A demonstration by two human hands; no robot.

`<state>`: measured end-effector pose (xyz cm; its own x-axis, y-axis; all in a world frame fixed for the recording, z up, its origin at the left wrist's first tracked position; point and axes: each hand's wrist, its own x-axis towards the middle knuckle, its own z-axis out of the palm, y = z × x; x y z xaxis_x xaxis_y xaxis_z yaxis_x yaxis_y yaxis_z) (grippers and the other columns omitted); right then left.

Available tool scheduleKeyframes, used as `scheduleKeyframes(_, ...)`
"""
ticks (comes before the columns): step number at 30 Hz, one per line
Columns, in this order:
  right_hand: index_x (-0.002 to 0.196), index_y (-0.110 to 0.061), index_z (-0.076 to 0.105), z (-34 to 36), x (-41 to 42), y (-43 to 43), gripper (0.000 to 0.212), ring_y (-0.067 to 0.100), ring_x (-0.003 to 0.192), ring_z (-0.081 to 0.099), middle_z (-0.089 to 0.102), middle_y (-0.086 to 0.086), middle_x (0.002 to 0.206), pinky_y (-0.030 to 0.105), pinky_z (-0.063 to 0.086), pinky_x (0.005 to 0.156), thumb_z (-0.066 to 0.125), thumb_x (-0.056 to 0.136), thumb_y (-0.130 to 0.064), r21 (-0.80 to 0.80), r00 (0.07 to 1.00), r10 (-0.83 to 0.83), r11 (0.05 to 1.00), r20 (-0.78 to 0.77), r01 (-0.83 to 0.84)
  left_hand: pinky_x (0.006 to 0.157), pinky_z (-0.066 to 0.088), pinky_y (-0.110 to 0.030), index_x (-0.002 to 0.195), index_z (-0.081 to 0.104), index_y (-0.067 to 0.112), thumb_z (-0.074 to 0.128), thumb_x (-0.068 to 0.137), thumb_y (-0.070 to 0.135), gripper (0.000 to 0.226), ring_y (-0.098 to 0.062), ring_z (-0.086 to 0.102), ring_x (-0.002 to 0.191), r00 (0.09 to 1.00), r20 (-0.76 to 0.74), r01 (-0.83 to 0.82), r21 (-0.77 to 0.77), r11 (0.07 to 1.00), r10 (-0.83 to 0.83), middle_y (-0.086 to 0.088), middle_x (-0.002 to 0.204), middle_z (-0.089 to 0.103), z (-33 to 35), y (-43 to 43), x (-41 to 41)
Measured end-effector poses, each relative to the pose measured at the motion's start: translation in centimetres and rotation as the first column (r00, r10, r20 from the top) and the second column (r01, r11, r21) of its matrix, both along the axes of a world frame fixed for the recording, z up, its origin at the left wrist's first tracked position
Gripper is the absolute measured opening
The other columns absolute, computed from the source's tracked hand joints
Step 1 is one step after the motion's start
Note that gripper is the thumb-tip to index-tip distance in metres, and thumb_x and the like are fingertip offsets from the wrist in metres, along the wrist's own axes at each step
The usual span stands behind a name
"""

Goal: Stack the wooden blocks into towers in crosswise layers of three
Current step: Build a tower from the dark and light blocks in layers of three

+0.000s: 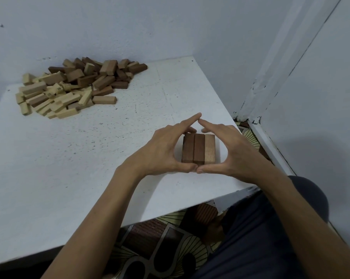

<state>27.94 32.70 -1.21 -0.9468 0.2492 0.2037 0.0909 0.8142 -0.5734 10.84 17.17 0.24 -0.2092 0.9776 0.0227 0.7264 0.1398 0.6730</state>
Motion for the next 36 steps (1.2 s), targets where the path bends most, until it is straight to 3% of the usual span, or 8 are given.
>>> scheduleKeyframes(6, 0.155, -0.036, 0.021, 0.2, 1.0, -1.9, 0.087, -0.003, 0.141, 0.03, 0.032, -0.016, 0.157, 0.03, 0.029, 0.115, 0.052, 0.082, -0.071, -0.429, 0.965, -0.259, 0.875, -0.029, 0.222, 0.111, 0.032, -0.031, 0.151, 0.026, 0.047, 0.058, 0.085, 0.062, 0.075, 0.003, 0.043, 0.133, 0.933, 0.318, -0.207, 0.091, 0.974, 0.169, 0.019, 0.144, 0.048, -0.1, -0.8, 0.9)
scheduleKeyframes(10, 0.152, -0.043, 0.024, -1.2, 0.3, -5.0, 0.064, -0.006, 0.142, 0.029, 0.032, -0.02, 0.156, 0.04, 0.023, 0.122, 0.026, 0.093, -0.068, -0.743, 0.872, -0.488, 0.59, -0.018, 0.315, 0.118, 0.03, -0.033, 0.15, 0.038, 0.031, 0.029, 0.098, 0.059, 0.06, 0.005, 0.045, 0.132, 0.687, 0.641, -0.516, 0.098, 0.851, 0.343, 0.016, 0.143, 0.052, -1.9, 0.0, 3.8)
scheduleKeyframes(16, 0.154, -0.038, 0.024, -1.6, -1.0, -7.6, 0.077, -0.012, 0.141, 0.023, 0.027, -0.024, 0.158, 0.034, 0.016, 0.124, 0.022, 0.087, -0.076, -0.847, 0.82, -0.571, 0.413, 0.045, 0.335, 0.122, 0.024, -0.036, 0.141, 0.047, 0.039, 0.025, 0.093, 0.066, 0.059, 0.004, 0.039, 0.137, 0.441, 0.816, -0.634, -0.012, 0.773, 0.374, 0.018, 0.149, 0.046, -2.5, 1.3, 6.6)
scheduleKeyframes(21, 0.156, -0.033, 0.023, -1.0, -1.6, -8.3, 0.077, -0.01, 0.143, 0.022, 0.025, -0.022, 0.159, 0.031, 0.016, 0.124, 0.02, 0.089, -0.071, -0.851, 0.807, -0.588, 0.4, 0.046, 0.34, 0.117, 0.03, -0.029, 0.134, 0.053, 0.037, 0.022, 0.103, 0.057, 0.049, 0.011, 0.043, 0.129, 0.436, 0.801, -0.654, -0.031, 0.756, 0.41, 0.027, 0.138, 0.052, -2.1, 1.5, 7.3)
scheduleKeyframes(26, 0.156, -0.032, 0.022, -0.6, -1.8, -8.7, 0.085, -0.006, 0.144, 0.023, 0.025, -0.018, 0.16, 0.028, 0.018, 0.123, 0.021, 0.083, -0.075, -0.854, 0.811, -0.584, 0.398, 0.045, 0.335, 0.071, 0.037, 0.003, 0.09, 0.053, 0.043, 0.022, 0.106, 0.046, 0.034, 0.031, 0.05, 0.077, 0.468, 0.774, -0.631, -0.044, 0.775, 0.425, 0.046, 0.073, 0.057, -1.4, 1.7, 7.7)
scheduleKeyframes(29, 0.157, -0.031, 0.021, -0.3, -1.8, -8.8, 0.081, -0.005, 0.144, 0.023, 0.025, -0.016, 0.16, 0.024, 0.018, 0.121, 0.019, 0.084, -0.068, -0.856, 0.813, -0.579, 0.392, 0.055, 0.337, 0.088, 0.035, 0.002, 0.112, 0.06, 0.038, 0.021, 0.106, 0.047, 0.041, 0.03, 0.047, 0.096, 0.474, 0.766, -0.628, -0.052, 0.777, 0.435, 0.041, 0.102, 0.06, -2.1, 1.6, 7.5)
scheduleKeyframes(32, 0.157, -0.03, 0.02, -0.3, -1.7, -8.8, 0.081, -0.007, 0.144, 0.022, 0.024, -0.017, 0.16, 0.018, 0.017, 0.118, 0.02, 0.084, -0.067, -0.858, 0.818, -0.573, 0.391, 0.056, 0.333, 0.119, 0.02, -0.02, 0.152, 0.037, 0.028, 0.019, 0.105, 0.05, 0.054, 0.01, 0.03, 0.138, 0.52, 0.736, -0.612, -0.032, 0.79, 0.433, 0.019, 0.154, 0.036, -2.1, 1.4, 7.5)
scheduleKeyframes(36, 0.157, -0.031, 0.02, -0.3, -1.7, -8.9, 0.081, -0.007, 0.143, 0.021, 0.024, -0.018, 0.16, 0.02, 0.017, 0.12, 0.02, 0.084, -0.066, -0.858, 0.819, -0.571, 0.391, 0.058, 0.334, 0.108, 0.018, -0.004, 0.154, 0.031, 0.028, 0.019, 0.106, 0.049, 0.054, 0.015, 0.026, 0.135, 0.536, 0.723, -0.599, -0.039, 0.8, 0.436, 0.019, 0.157, 0.031, -2.2, 1.5, 7.5)
